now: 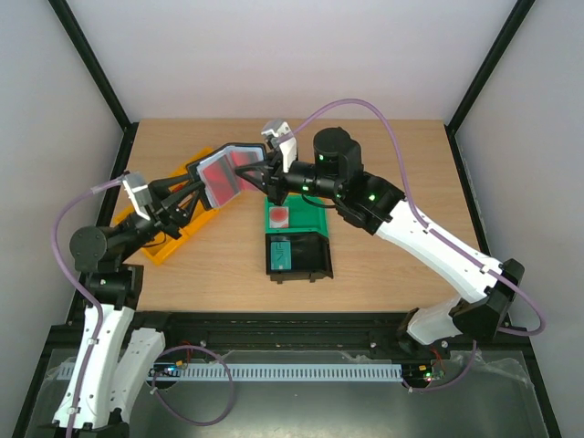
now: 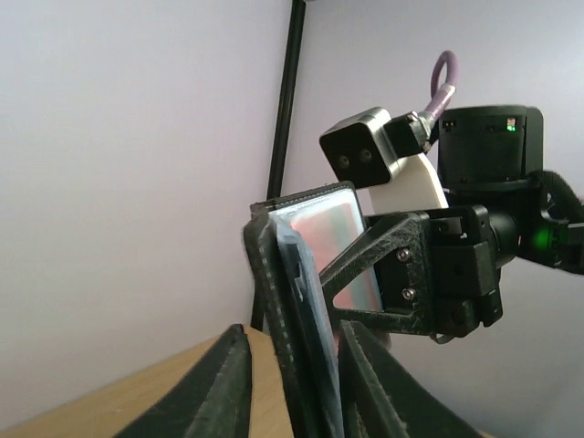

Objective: Take the credit cards out of the card holder

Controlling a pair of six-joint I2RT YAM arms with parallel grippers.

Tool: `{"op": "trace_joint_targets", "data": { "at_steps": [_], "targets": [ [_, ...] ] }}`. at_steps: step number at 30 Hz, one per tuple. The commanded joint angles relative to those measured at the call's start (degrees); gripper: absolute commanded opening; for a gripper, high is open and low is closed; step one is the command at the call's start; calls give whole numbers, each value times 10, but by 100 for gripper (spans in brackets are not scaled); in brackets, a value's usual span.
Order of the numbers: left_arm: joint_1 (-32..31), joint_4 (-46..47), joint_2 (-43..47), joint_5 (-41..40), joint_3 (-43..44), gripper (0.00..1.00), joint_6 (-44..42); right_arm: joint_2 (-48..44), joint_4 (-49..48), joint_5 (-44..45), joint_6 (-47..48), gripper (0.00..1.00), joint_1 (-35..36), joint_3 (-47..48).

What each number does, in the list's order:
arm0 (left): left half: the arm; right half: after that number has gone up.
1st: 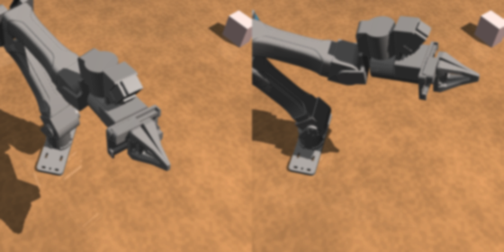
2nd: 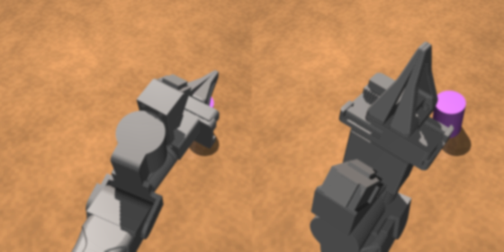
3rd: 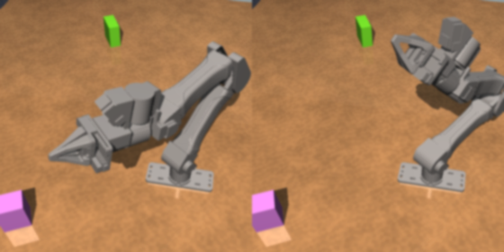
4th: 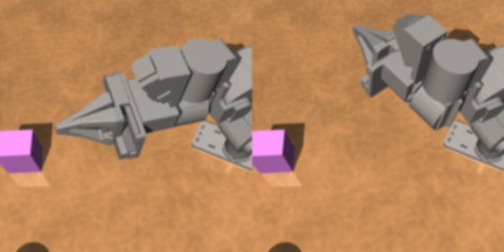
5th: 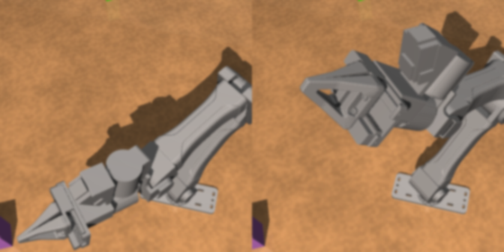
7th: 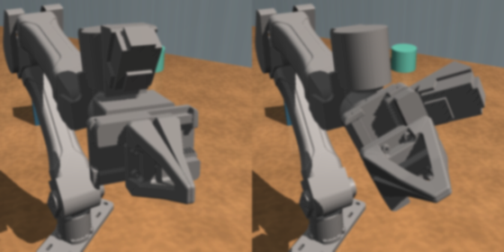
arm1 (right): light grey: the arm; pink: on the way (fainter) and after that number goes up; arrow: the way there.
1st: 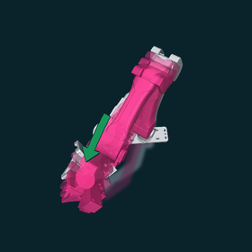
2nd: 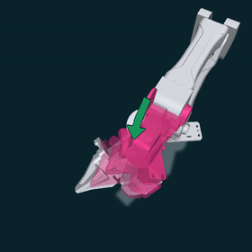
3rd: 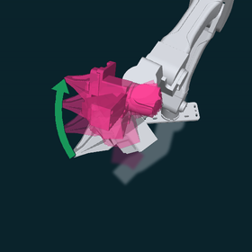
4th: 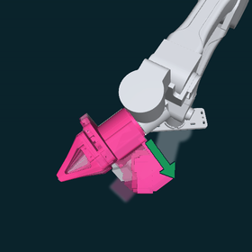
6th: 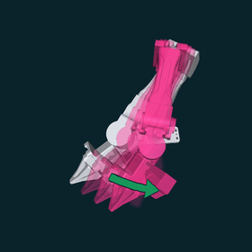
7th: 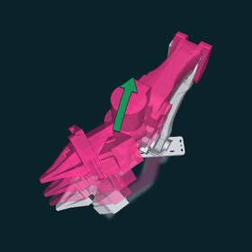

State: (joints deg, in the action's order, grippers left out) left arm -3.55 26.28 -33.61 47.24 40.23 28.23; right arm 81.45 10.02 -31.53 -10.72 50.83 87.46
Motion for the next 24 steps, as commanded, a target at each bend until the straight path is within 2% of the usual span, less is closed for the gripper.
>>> {"op": "trace_joint_targets", "data": {
  "at_steps": [1, 4, 9, 15, 21, 22, 24],
  "targets": [
    [8, 15, 6, -3, 5, 25, 6, -21, -15, -24, -3, 2, -5, 4],
    [7, 12, 1, 9, 3, 20, -17, -20, -19, -35, -6, 2, -5, 4],
    [3, -8, -6, 0, 8, 19, -36, -21, -28, -49, -17, 2, -5, 3],
    [3, -13, -3, -13, 6, 3, -30, -22, -34, -85, -19, 2, -4, 1],
    [2, -6, -5, 8, 4, 2, -34, -19, -53, -114, -32, 2, -4, -8],
    [0, -3, -5, 15, 4, 2, -31, -14, -54, -123, -34, 4, -4, -8],
    [-3, 0, -6, 20, 5, 2, -26, -5, -46, -131, -35, 18, -5, -3]
  ]
}}
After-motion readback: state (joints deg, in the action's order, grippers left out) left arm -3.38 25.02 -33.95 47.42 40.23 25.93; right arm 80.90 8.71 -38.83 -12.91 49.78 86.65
